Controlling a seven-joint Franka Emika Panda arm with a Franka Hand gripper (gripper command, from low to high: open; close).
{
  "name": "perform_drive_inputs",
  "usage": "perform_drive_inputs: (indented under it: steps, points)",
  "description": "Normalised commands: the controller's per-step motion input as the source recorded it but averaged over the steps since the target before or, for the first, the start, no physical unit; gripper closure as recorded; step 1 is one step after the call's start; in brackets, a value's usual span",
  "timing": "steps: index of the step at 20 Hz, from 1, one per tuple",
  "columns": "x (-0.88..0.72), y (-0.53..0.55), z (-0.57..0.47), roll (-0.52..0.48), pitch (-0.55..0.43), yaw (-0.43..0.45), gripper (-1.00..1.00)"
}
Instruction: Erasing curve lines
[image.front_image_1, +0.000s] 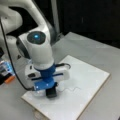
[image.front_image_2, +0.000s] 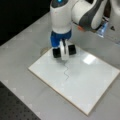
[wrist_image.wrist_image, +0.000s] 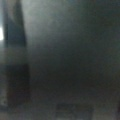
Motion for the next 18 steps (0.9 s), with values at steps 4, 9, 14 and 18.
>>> perform_drive_inputs:
  steps: [4,9,14,18]
  points:
    - [-0.18,0.09,-0.21,-0.029,-0.158,-0.03,1.0]
    - [-0.17,0.09,-0.15,-0.012,-0.146,-0.03,1.0]
    - [-0.15,0.09,-0.14,0.008,-0.167,-0.042,1.0]
    - [-0.13,0.08,-0.18,0.028,-0.187,-0.06,1.0]
